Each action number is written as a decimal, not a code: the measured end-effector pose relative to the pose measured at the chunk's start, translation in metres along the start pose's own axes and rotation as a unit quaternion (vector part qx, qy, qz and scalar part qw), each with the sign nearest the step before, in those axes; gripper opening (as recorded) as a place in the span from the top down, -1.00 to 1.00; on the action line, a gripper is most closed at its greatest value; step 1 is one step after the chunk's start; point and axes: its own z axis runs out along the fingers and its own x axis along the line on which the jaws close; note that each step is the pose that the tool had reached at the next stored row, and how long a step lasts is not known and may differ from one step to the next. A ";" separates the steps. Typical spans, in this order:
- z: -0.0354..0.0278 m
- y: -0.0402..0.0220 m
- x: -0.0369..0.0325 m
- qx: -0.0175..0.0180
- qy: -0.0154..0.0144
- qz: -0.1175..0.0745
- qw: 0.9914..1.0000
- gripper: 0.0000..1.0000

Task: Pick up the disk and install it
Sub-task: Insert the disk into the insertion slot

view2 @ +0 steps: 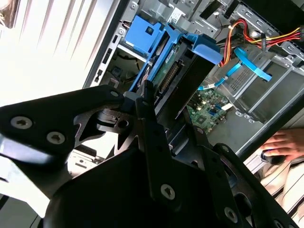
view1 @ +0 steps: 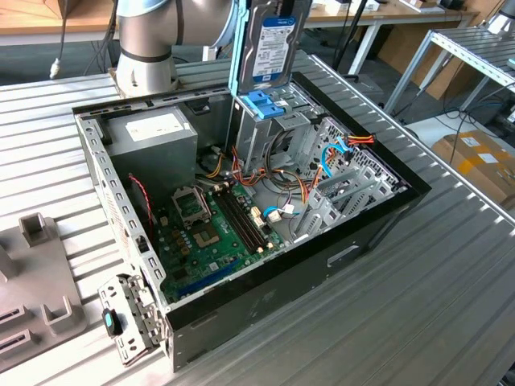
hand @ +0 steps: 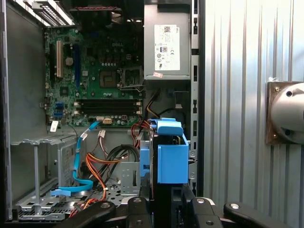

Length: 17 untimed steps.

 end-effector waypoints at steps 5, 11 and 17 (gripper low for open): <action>0.0003 -0.0120 0.0000 0.000 0.000 0.000 1.000 0.30; 0.0010 -0.0335 -0.0001 0.000 0.000 0.000 1.000 0.30; 0.0011 -0.0394 -0.0001 0.000 0.000 0.000 1.000 0.30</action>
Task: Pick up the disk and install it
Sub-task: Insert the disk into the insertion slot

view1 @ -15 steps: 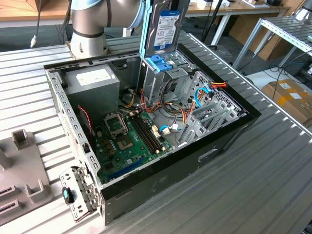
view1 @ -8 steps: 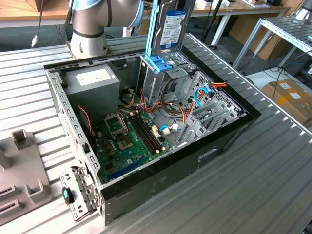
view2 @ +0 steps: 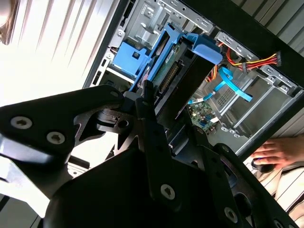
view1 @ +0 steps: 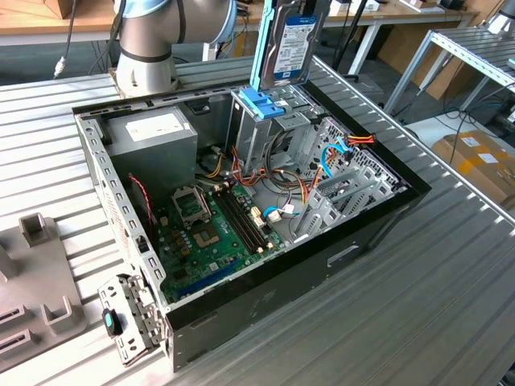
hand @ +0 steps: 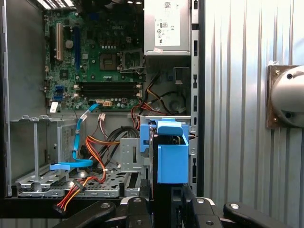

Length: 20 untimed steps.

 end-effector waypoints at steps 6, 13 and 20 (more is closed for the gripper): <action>0.0000 -0.0004 0.0001 0.000 0.000 0.000 1.000 0.30; 0.0001 -0.0004 0.0035 0.000 0.000 0.000 1.000 0.30; 0.0002 -0.0004 0.0093 0.000 0.000 0.000 1.000 0.30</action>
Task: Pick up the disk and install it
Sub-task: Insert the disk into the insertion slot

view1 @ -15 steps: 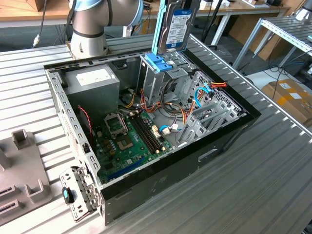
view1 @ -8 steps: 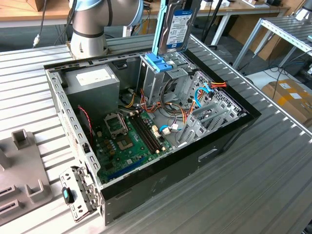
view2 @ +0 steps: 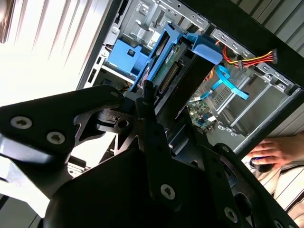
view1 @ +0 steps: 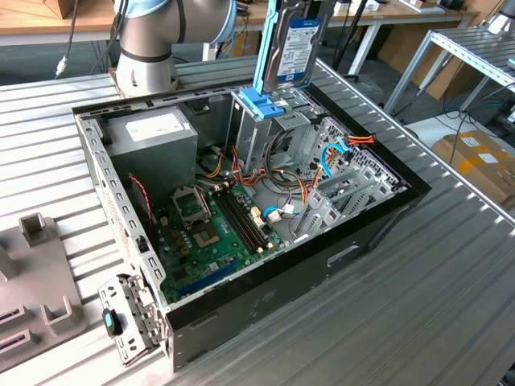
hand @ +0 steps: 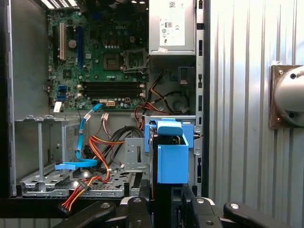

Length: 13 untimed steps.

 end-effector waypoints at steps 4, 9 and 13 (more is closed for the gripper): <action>0.0000 0.0000 0.0037 0.000 0.000 0.000 1.000 0.30; 0.0001 0.0000 0.0096 0.000 0.000 0.000 1.000 0.30; 0.0003 0.0000 0.0158 0.000 0.000 0.000 1.000 0.30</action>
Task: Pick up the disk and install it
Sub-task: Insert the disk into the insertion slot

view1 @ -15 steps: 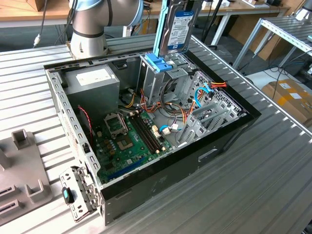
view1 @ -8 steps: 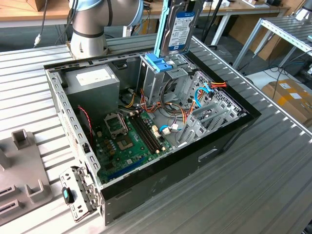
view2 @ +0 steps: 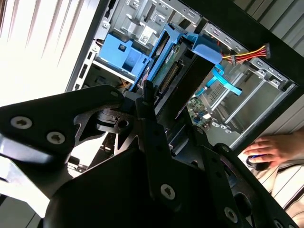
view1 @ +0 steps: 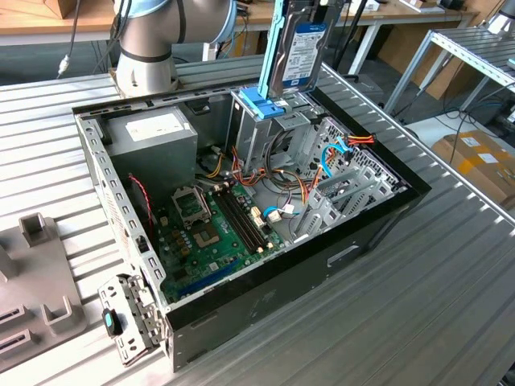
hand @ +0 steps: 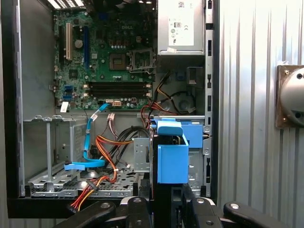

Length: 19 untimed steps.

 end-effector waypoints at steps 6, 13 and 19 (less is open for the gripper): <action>0.0001 0.0000 0.0090 0.000 0.000 0.000 1.000 0.30; 0.0004 -0.0001 0.0223 0.000 0.000 0.000 1.000 0.30; 0.0006 -0.0001 0.0317 0.000 0.000 0.000 1.000 0.30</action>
